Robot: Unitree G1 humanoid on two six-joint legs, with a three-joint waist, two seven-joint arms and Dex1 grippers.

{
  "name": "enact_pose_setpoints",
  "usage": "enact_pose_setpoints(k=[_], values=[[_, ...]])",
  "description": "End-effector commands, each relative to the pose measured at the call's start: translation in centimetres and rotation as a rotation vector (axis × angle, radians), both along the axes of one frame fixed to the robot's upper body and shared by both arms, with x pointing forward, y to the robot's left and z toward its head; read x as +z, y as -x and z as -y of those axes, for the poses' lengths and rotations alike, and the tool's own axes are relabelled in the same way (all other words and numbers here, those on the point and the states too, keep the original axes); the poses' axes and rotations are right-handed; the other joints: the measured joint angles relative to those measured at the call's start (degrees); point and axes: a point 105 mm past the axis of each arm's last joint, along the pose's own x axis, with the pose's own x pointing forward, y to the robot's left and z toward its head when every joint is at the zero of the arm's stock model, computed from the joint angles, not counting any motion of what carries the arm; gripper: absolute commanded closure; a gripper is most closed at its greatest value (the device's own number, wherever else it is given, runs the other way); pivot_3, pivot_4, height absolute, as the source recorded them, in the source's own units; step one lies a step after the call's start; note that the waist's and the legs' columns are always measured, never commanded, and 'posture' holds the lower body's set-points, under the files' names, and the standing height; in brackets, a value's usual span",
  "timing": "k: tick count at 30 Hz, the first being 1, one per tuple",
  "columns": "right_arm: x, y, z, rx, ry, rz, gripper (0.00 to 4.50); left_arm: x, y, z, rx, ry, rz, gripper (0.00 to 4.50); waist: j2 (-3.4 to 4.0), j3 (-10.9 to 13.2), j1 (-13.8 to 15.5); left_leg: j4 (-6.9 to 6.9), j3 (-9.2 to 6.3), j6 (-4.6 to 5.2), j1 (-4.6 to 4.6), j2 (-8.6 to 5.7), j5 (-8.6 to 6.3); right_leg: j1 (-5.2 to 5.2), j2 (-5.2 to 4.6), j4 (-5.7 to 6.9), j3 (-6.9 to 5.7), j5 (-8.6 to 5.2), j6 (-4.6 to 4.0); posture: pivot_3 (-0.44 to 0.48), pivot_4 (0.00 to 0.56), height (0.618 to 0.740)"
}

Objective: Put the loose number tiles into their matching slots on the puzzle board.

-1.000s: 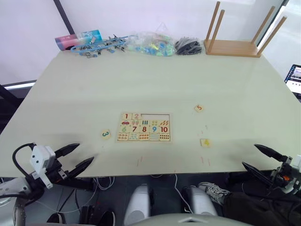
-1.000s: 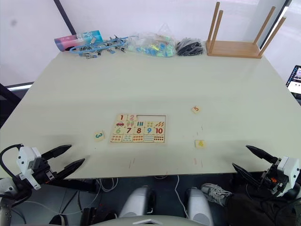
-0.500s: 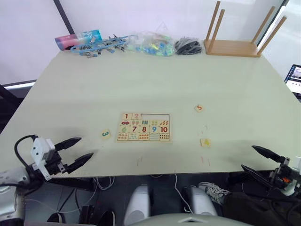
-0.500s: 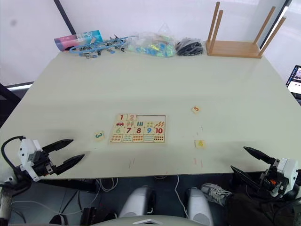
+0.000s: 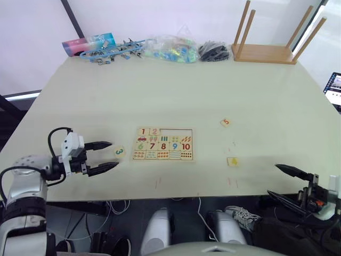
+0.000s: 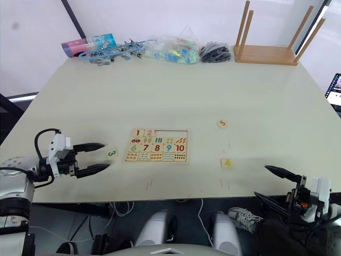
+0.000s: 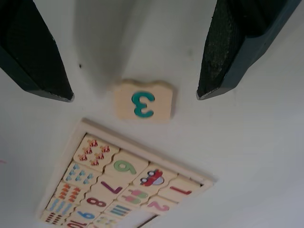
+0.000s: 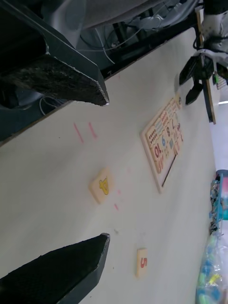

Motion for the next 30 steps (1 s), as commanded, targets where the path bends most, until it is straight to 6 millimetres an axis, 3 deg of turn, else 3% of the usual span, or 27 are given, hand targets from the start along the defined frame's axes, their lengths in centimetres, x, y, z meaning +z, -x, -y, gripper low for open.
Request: enact_pose_setpoints(k=[1,13,15,18,19,20,21,30], values=[[0.9,0.0,0.0,0.013,0.014,0.039,0.00,0.6,-0.4,-0.3,-0.048,-0.071,0.003,0.10,-0.01,0.0,-0.1,0.00,0.01,0.01,0.01,0.00,0.01,0.01,0.00,0.00,0.00,0.04,-0.06,0.000,0.150,0.737],[1.0,0.1,-0.5,0.023,0.018,0.059,0.00,-0.3,-1.3,0.1,-0.081,-0.136,-0.033,0.10,-0.01,0.0,-0.1,0.00,0.02,0.04,0.01,0.01,0.02,0.00,0.00,0.01,0.02,0.07,-0.11,0.000,0.150,0.737],[1.1,0.0,-0.7,0.028,0.014,0.067,0.00,-0.3,-1.2,0.0,-0.083,-0.133,-0.035,1.20,0.00,0.0,-0.1,0.00,0.02,0.03,0.01,0.01,0.02,0.00,0.00,0.01,0.02,0.07,-0.11,0.000,0.150,0.737],[1.4,-0.2,-1.0,0.038,0.007,0.083,0.00,-0.3,-1.2,0.1,-0.089,-0.136,-0.037,1.88,0.00,0.0,-0.1,0.00,0.03,0.04,0.01,0.01,0.02,0.01,-0.01,0.01,0.02,0.07,-0.11,0.000,0.150,0.737],[1.5,-0.3,-1.1,0.042,0.005,0.086,0.00,-0.3,-1.2,0.1,-0.090,-0.137,-0.037,2.39,0.00,0.0,-0.1,0.00,0.03,0.04,0.01,0.00,0.02,0.01,-0.01,0.01,0.03,0.07,-0.12,0.000,0.150,0.737],[1.5,-0.3,-1.2,0.045,0.004,0.089,0.00,-0.3,-1.1,0.1,-0.091,-0.138,-0.037,2.39,0.01,0.0,-0.1,0.00,0.03,0.04,0.01,0.00,0.02,0.01,-0.01,0.01,0.03,0.07,-0.12,0.000,0.150,0.737],[1.6,-0.4,-1.2,0.047,0.004,0.092,0.00,-0.4,-1.0,0.0,-0.092,-0.139,-0.037,2.82,0.01,0.0,-0.1,0.00,0.03,0.04,0.01,0.00,0.02,0.00,-0.01,0.00,0.02,0.08,-0.13,0.000,0.150,0.737],[1.9,-0.5,-1.4,0.063,-0.006,0.099,0.00,0.5,-0.4,-0.9,-0.002,-0.107,0.010,2.88,0.02,0.0,-0.3,-0.01,0.06,0.03,0.02,0.05,0.02,-0.01,0.00,0.01,0.05,0.11,-0.19,0.000,0.150,0.737]])
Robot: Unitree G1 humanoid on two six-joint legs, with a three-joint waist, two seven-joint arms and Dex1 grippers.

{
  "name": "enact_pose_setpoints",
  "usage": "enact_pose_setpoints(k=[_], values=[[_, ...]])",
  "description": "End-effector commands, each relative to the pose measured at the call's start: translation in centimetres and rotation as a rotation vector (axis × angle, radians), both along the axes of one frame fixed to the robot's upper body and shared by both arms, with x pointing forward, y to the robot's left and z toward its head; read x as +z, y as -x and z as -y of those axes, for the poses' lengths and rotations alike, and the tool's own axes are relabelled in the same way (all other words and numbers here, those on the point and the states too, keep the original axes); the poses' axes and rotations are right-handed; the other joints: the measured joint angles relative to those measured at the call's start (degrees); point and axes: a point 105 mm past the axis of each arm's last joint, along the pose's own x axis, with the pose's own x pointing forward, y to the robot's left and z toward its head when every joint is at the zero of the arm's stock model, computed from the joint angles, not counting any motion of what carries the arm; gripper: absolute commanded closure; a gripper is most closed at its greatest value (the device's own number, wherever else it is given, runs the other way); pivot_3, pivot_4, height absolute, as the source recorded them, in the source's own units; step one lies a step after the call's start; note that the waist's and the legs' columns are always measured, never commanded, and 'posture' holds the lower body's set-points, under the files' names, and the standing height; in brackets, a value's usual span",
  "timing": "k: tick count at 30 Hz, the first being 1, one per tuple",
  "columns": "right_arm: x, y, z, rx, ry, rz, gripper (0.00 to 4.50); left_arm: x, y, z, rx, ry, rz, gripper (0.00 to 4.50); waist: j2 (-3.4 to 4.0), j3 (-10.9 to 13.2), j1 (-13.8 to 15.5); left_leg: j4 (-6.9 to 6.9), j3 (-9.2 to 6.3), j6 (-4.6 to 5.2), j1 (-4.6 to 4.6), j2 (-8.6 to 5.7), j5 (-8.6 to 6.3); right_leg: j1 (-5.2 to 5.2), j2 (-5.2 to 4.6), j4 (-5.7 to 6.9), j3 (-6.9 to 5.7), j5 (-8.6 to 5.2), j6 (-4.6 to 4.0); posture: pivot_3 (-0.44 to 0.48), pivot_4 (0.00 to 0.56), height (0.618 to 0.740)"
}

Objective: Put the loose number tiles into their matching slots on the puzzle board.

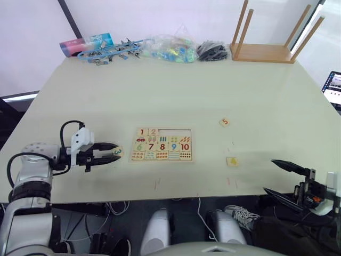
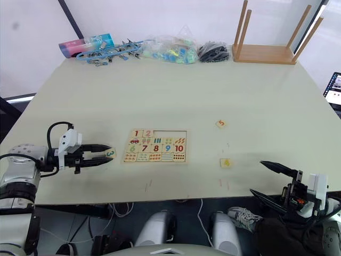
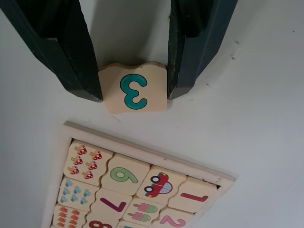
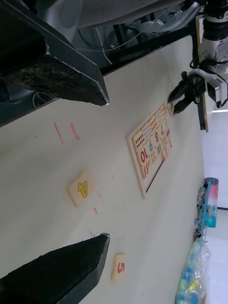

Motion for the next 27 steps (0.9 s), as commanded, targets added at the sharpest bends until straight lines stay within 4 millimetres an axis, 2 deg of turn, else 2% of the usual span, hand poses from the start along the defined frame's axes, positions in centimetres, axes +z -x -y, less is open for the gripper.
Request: enact_pose_setpoints(k=[1,6,12,14,18,27], values=[[0.7,0.1,-0.2,0.017,-0.010,0.028,0.00,1.0,0.3,-1.1,0.082,0.006,0.038,2.88,0.01,0.0,0.1,0.00,0.00,0.00,0.01,0.01,0.00,0.00,0.00,0.00,0.00,0.00,0.00,0.000,0.150,0.737],[0.9,0.1,0.0,0.024,-0.015,0.028,0.00,2.3,0.8,-1.6,0.226,0.047,0.079,2.88,0.06,0.0,0.1,0.00,-0.02,-0.01,0.01,0.07,-0.01,-0.01,-0.04,0.00,-0.01,-0.04,0.06,0.000,0.150,0.737],[0.9,-0.2,0.1,0.054,-0.009,0.027,0.00,2.0,2.9,1.8,0.407,0.144,0.067,2.88,0.12,0.1,0.4,-0.02,-0.01,-0.23,-0.01,0.01,-0.15,0.00,-0.56,-0.04,-0.11,-0.06,0.11,0.000,0.150,0.737],[0.8,-0.9,0.5,-0.015,-0.020,-0.034,0.00,2.4,2.7,2.0,0.514,0.184,0.087,2.88,0.10,0.1,0.5,-0.01,-0.07,-0.25,-0.03,-0.02,-0.16,0.00,-0.54,-0.04,-0.24,-0.08,0.14,0.000,0.150,0.737],[1.7,0.1,-0.8,0.102,-0.011,-0.008,0.00,2.5,3.0,2.4,0.741,0.227,0.096,2.88,0.12,0.1,0.4,-0.02,-0.10,-0.26,-0.02,-0.02,-0.16,0.05,-0.36,-0.03,-0.34,-0.10,0.17,0.000,0.150,0.737],[2.4,-0.6,-1.0,0.108,0.006,-0.005,0.00,1.9,3.1,3.5,1.042,0.256,0.119,2.88,0.02,0.0,0.4,0.04,-0.15,-0.09,0.05,-0.01,-0.06,0.14,-0.06,-0.02,-0.23,-0.12,0.20,0.000,0.150,0.737]])
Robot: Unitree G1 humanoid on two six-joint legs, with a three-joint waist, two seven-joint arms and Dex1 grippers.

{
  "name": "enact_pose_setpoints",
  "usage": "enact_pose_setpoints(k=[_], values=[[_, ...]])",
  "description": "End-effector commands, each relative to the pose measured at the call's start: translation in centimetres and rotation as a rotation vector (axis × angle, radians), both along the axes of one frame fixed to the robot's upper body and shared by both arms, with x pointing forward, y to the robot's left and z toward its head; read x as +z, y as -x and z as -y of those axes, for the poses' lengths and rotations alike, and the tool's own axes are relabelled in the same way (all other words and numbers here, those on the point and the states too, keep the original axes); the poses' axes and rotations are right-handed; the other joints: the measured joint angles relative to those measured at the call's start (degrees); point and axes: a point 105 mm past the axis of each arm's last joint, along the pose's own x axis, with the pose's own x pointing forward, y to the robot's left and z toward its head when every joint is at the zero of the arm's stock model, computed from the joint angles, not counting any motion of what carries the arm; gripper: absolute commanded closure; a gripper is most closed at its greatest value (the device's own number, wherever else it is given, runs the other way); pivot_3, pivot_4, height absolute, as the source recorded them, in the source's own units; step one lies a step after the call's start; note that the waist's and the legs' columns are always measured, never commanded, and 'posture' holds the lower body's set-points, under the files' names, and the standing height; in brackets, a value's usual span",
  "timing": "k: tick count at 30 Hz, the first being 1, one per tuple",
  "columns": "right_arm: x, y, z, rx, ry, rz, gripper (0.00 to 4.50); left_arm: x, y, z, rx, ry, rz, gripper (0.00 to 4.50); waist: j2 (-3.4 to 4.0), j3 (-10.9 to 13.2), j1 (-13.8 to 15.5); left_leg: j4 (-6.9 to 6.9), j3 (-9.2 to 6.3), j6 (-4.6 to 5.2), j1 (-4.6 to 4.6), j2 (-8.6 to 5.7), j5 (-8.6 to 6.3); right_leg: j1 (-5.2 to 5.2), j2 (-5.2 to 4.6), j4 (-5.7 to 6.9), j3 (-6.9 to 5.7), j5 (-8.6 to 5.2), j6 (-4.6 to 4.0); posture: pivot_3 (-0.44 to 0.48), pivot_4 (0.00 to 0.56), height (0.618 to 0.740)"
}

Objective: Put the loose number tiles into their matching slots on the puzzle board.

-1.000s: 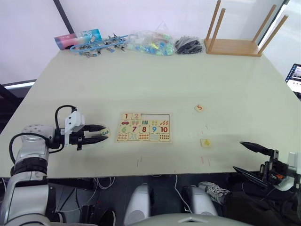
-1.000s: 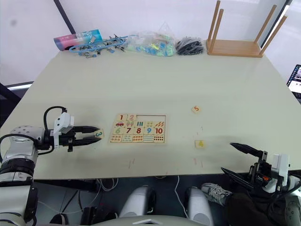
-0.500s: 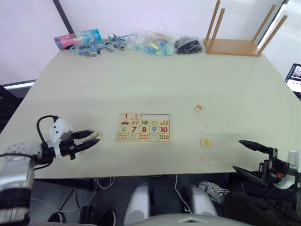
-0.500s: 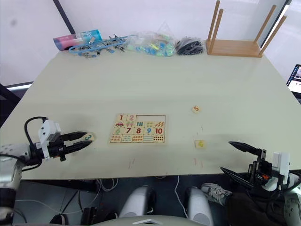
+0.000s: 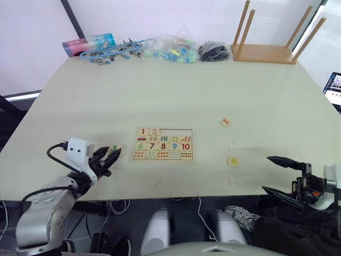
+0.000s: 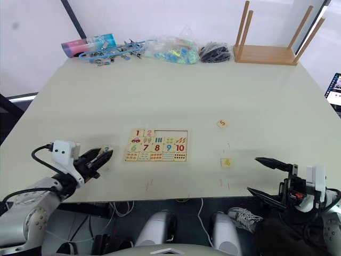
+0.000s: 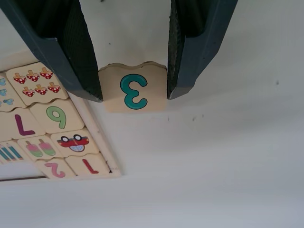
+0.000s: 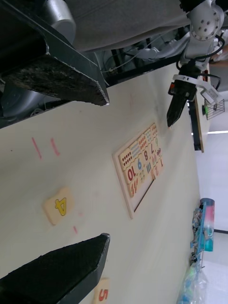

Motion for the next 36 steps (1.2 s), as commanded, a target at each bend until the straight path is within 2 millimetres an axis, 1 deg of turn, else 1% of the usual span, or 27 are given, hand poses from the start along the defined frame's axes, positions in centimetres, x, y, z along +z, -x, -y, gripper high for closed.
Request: enact_pose_setpoints(k=[1,4,7,9,12,15,17,22,28,29,30,31,32,33,34,36], values=[[0.7,-0.1,0.2,0.013,0.014,0.027,0.00,1.0,0.0,-0.2,0.140,-0.027,0.046,2.88,0.02,0.0,0.0,0.00,0.01,0.01,0.00,-0.02,0.01,0.01,0.00,0.00,0.04,0.00,0.00,0.000,0.150,0.737],[0.7,-0.2,0.4,0.019,0.032,0.030,0.00,0.6,0.4,-0.6,0.232,-0.033,0.035,2.88,-0.07,0.0,0.0,0.00,0.01,0.08,-0.01,-0.29,0.05,0.01,0.03,0.00,0.14,0.07,-0.12,0.000,0.150,0.737],[0.6,-0.3,0.7,0.020,0.040,0.032,0.00,0.1,0.9,-0.6,0.296,-0.017,0.017,2.88,-0.07,0.0,-0.1,0.00,0.01,0.09,-0.01,-0.32,0.05,0.01,0.03,-0.01,0.19,0.11,-0.19,0.000,0.150,0.737],[0.5,-0.4,1.0,0.017,0.048,0.032,0.00,-0.1,1.1,-0.2,0.338,0.013,0.007,2.88,-0.08,0.0,0.0,0.01,-0.02,0.10,-0.01,-0.37,0.05,0.01,0.03,0.00,0.27,0.09,-0.16,0.000,0.150,0.737],[0.3,-0.4,1.3,0.016,0.055,0.031,0.00,-0.6,1.4,1.0,0.382,0.077,-0.015,2.88,-0.11,0.0,0.0,0.01,-0.06,0.10,-0.01,-0.43,0.05,0.03,0.05,0.00,0.34,0.07,-0.11,0.000,0.150,0.737],[0.1,-0.5,1.5,0.017,0.061,0.034,0.00,-0.9,1.5,1.7,0.418,0.090,-0.034,2.88,-0.11,0.0,0.0,0.01,-0.08,0.11,0.00,-0.56,0.06,0.04,0.08,0.01,0.49,0.07,-0.11,0.000,0.150,0.737],[0.0,-0.5,1.6,0.021,0.068,0.037,0.00,-1.3,1.7,1.6,0.470,0.084,-0.059,2.88,-0.10,0.0,0.0,0.01,-0.08,0.11,0.01,-0.58,0.06,0.04,0.14,0.01,0.57,0.07,-0.11,0.000,0.150,0.737],[0.0,-0.6,1.5,0.021,0.068,0.045,0.00,-1.8,1.9,1.7,0.539,0.067,-0.089,2.88,-0.09,0.0,-0.1,0.01,-0.07,0.12,0.05,-0.63,0.06,0.13,0.18,0.02,0.70,0.07,-0.11,0.000,0.150,0.737],[0.1,-0.8,1.4,0.019,0.064,0.052,0.00,-1.9,2.0,1.7,0.597,0.082,-0.077,2.88,-0.08,0.0,-0.2,0.01,-0.07,0.12,0.06,-0.64,0.06,0.13,0.19,0.02,0.73,0.07,-0.10,0.000,0.150,0.737],[0.1,-0.8,1.4,0.018,0.064,0.052,0.00,-1.7,1.9,1.8,0.593,0.086,-0.069,1.83,-0.09,0.0,-0.2,0.01,-0.07,0.12,0.06,-0.64,0.06,0.13,0.19,0.02,0.74,0.07,-0.10,0.000,0.150,0.737],[0.1,-0.9,1.4,0.017,0.064,0.053,0.00,-1.5,1.8,1.9,0.580,0.080,-0.057,1.54,-0.09,0.0,-0.2,0.01,-0.07,0.12,0.06,-0.64,0.06,0.13,0.20,0.02,0.74,0.06,-0.10,0.000,0.150,0.737],[0.1,-0.9,1.4,0.017,0.065,0.054,0.00,-1.3,1.7,2.1,0.567,0.077,-0.048,0.69,-0.09,0.0,-0.2,0.01,-0.07,0.12,0.07,-0.64,0.06,0.13,0.20,0.02,0.74,0.04,-0.06,0.000,0.150,0.737],[0.1,-0.9,1.4,0.016,0.065,0.055,0.00,-1.1,1.6,2.2,0.556,0.079,-0.035,0.58,-0.09,0.0,-0.2,0.01,-0.08,0.12,0.07,-0.64,0.06,0.13,0.21,0.02,0.74,0.04,-0.05,0.000,0.150,0.737],[0.1,-1.0,1.3,0.016,0.065,0.056,0.00,-0.8,1.4,2.3,0.543,0.075,-0.022,0.18,-0.09,0.0,-0.2,0.01,-0.08,0.12,0.08,-0.64,0.06,0.13,0.21,0.02,0.74,0.04,-0.05,0.000,0.150,0.737],[0.2,-1.0,1.3,0.016,0.064,0.057,0.00,-0.5,1.3,2.4,0.532,0.074,-0.006,0.07,-0.09,0.0,-0.2,0.00,-0.09,0.12,0.08,-0.63,0.06,0.13,0.23,0.02,0.75,0.03,-0.05,0.000,0.150,0.737],[0.2,-1.0,1.2,0.015,0.063,0.059,0.00,0.4,1.2,2.5,0.487,0.057,0.033,0.07,-0.13,0.0,-0.2,0.00,-0.11,0.12,0.08,-0.63,0.06,0.13,0.24,0.02,0.75,0.03,-0.04,0.000,0.150,0.737]])
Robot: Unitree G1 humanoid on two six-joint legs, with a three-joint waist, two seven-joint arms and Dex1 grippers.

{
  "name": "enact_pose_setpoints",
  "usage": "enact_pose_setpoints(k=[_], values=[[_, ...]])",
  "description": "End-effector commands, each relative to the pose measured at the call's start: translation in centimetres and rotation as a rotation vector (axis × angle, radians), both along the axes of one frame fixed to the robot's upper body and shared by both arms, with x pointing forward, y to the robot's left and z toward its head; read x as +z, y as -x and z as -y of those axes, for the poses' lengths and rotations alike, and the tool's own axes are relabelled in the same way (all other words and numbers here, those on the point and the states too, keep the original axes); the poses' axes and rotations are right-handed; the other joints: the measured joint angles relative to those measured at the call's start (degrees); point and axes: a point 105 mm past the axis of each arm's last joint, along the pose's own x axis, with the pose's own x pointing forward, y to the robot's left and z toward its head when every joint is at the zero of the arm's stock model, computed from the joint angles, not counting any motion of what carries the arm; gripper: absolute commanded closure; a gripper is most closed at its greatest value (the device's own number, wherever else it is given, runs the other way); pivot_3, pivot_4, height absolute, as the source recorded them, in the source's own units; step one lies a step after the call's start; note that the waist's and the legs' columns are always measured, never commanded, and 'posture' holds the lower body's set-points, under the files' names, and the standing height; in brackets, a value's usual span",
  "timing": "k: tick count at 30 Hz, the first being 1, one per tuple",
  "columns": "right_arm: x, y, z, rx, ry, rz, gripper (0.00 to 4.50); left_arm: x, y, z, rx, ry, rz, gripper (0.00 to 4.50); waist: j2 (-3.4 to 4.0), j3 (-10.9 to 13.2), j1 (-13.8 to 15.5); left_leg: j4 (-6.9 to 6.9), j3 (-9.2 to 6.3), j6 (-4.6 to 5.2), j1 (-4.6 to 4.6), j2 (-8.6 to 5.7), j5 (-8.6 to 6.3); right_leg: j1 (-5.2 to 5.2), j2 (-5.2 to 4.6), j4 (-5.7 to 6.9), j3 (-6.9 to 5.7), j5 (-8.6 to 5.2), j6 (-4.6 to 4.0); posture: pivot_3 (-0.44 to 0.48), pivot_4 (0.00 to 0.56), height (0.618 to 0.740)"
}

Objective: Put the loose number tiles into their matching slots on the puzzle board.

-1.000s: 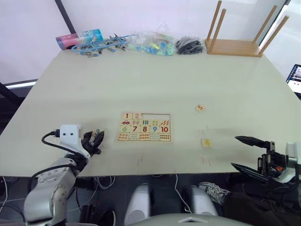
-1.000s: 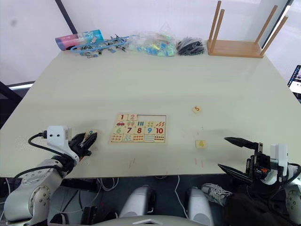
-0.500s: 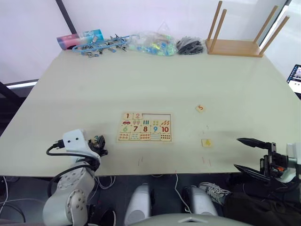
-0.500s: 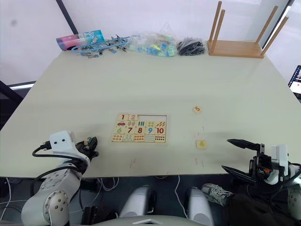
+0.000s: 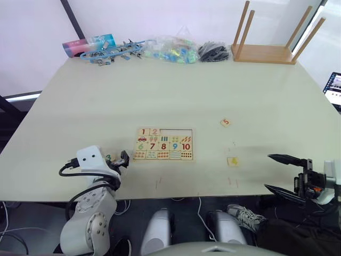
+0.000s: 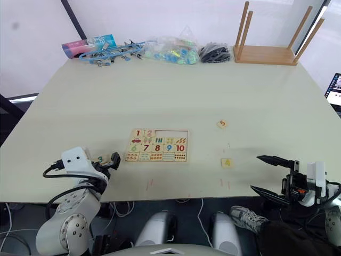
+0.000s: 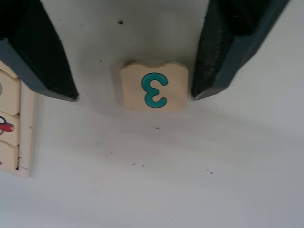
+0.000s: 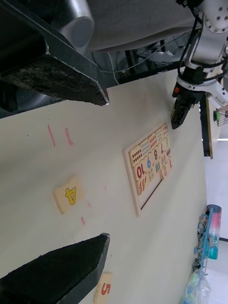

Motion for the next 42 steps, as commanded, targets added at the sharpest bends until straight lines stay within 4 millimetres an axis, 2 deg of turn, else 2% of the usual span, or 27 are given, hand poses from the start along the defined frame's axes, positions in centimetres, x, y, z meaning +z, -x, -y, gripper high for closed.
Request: enact_pose_setpoints(k=[1,4,8,12,15,19,26,31,34,42], values=[[0.7,0.0,0.1,-0.008,0.004,0.037,0.00,2.2,0.1,0.0,-0.062,-0.068,0.084,0.07,-0.04,0.0,0.0,0.00,-0.01,0.00,-0.02,-0.01,0.00,0.00,-0.01,0.00,0.00,0.00,0.00,0.000,0.150,0.737],[0.7,0.0,0.0,-0.014,-0.001,0.037,0.00,3.7,0.2,-0.1,-0.150,-0.119,0.137,0.07,-0.08,0.0,0.1,0.00,-0.03,0.00,-0.06,-0.01,0.00,-0.03,-0.01,0.00,0.00,0.02,-0.04,0.000,0.150,0.737],[0.7,0.1,0.0,-0.027,-0.012,0.039,0.00,4.4,0.5,-1.6,-0.301,-0.195,0.155,0.07,-0.04,0.1,0.0,-0.02,-0.01,-0.01,-0.07,0.00,-0.01,-0.14,-0.03,-0.01,0.01,0.05,-0.11,0.000,0.150,0.737],[0.7,0.3,0.1,-0.036,-0.014,0.038,0.00,6.4,-0.6,-3.7,-0.512,-0.303,0.235,0.07,0.00,0.1,0.1,-0.01,-0.04,-0.13,-0.07,0.03,-0.07,-0.18,-0.04,0.00,-0.06,-0.03,0.02,0.000,0.150,0.737],[0.6,0.3,0.1,-0.039,-0.015,0.039,0.00,6.7,-1.2,-4.9,-0.693,-0.343,0.241,0.07,0.08,0.1,0.1,-0.01,0.00,-0.27,-0.07,0.06,-0.16,-0.20,-0.10,0.00,-0.07,-0.04,0.04,0.000,0.150,0.737],[0.5,0.2,-0.2,-0.037,-0.022,0.047,0.00,5.0,-1.5,-6.3,-1.023,-0.331,0.140,0.07,0.11,0.1,0.0,-0.03,0.11,-0.27,-0.12,0.16,-0.16,-0.27,-0.18,-0.03,-0.06,-0.04,0.05,0.000,0.150,0.737],[0.7,0.5,-0.8,-0.043,-0.026,0.062,0.00,3.1,-1.5,-8.0,-1.330,-0.305,0.014,0.07,0.13,0.1,0.2,-0.12,0.17,-0.17,-0.20,0.26,-0.20,-0.33,-0.17,-0.12,-0.12,-0.03,0.02,0.000,0.150,0.737],[1.1,0.5,-1.3,-0.050,-0.027,0.067,0.00,2.3,-1.5,-8.9,-1.460,-0.313,-0.067,0.07,0.10,0.1,0.0,-0.13,0.20,-0.08,-0.18,0.31,-0.14,-0.34,-0.18,-0.11,-0.14,0.00,-0.01,0.000,0.150,0.737],[1.3,0.4,-1.4,-0.052,-0.027,0.071,0.00,1.9,-1.9,-9.2,-1.478,-0.332,-0.102,0.07,0.10,0.1,0.0,-0.13,0.22,0.02,-0.17,0.35,-0.09,-0.34,-0.18,-0.11,-0.15,0.01,-0.03,0.000,0.150,0.737],[1.7,0.0,-1.6,-0.053,-0.028,0.083,0.00,1.0,-2.8,-8.7,-1.531,-0.404,-0.089,0.07,0.10,0.1,0.2,-0.13,0.22,0.06,-0.19,0.34,-0.07,-0.34,-0.19,-0.11,-0.15,0.09,-0.16,0.000,0.150,0.737]])
